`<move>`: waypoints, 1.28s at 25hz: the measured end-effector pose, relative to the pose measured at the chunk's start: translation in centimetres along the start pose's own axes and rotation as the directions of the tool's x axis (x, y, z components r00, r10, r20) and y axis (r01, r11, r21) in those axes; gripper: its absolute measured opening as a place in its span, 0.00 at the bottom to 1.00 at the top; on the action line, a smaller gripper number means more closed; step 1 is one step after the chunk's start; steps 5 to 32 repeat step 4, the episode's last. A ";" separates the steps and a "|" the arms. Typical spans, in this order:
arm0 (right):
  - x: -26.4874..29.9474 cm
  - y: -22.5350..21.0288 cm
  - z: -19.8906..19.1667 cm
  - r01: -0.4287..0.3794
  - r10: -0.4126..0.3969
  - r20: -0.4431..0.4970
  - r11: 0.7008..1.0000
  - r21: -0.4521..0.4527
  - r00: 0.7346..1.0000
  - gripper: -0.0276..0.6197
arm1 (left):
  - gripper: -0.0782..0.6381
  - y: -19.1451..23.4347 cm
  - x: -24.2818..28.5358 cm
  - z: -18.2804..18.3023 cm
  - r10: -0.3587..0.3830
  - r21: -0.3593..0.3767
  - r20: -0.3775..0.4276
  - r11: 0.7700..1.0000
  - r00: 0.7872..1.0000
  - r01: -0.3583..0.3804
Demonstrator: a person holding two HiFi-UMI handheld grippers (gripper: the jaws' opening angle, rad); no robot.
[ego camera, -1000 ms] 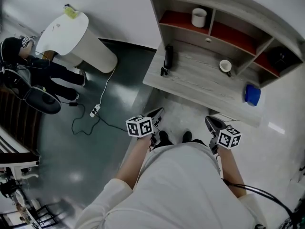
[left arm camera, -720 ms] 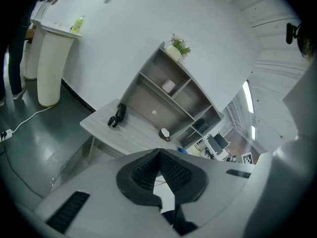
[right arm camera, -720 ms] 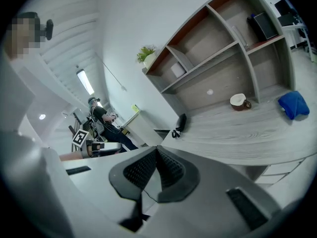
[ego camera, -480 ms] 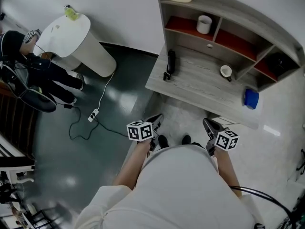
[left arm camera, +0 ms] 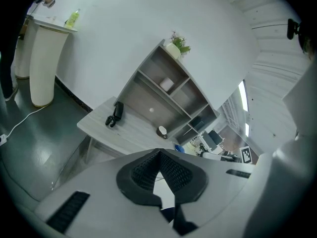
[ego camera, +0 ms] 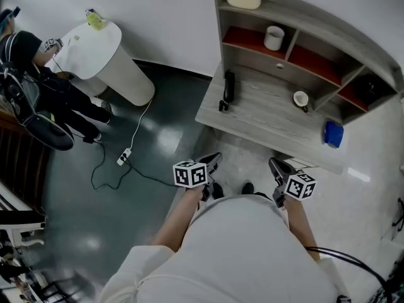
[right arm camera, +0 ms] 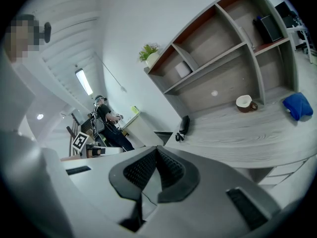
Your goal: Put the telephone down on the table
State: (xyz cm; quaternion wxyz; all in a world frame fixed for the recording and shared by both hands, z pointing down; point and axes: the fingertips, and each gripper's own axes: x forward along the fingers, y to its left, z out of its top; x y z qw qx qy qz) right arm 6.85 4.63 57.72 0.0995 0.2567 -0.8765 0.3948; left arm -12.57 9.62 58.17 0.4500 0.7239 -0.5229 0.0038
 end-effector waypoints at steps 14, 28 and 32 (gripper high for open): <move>0.6 0.4 0.1 -0.002 0.002 -0.002 1.000 -0.003 1.000 0.07 | 0.12 0.0 0.2 0.5 -0.009 0.011 -0.010 1.000 1.000 0.009; 0.6 0.4 0.1 -0.002 0.002 -0.002 1.000 -0.003 1.000 0.07 | 0.12 0.0 0.2 0.5 -0.009 0.011 -0.010 1.000 1.000 0.009; 0.6 0.4 0.1 -0.002 0.002 -0.002 1.000 -0.003 1.000 0.07 | 0.12 0.0 0.2 0.5 -0.009 0.011 -0.010 1.000 1.000 0.009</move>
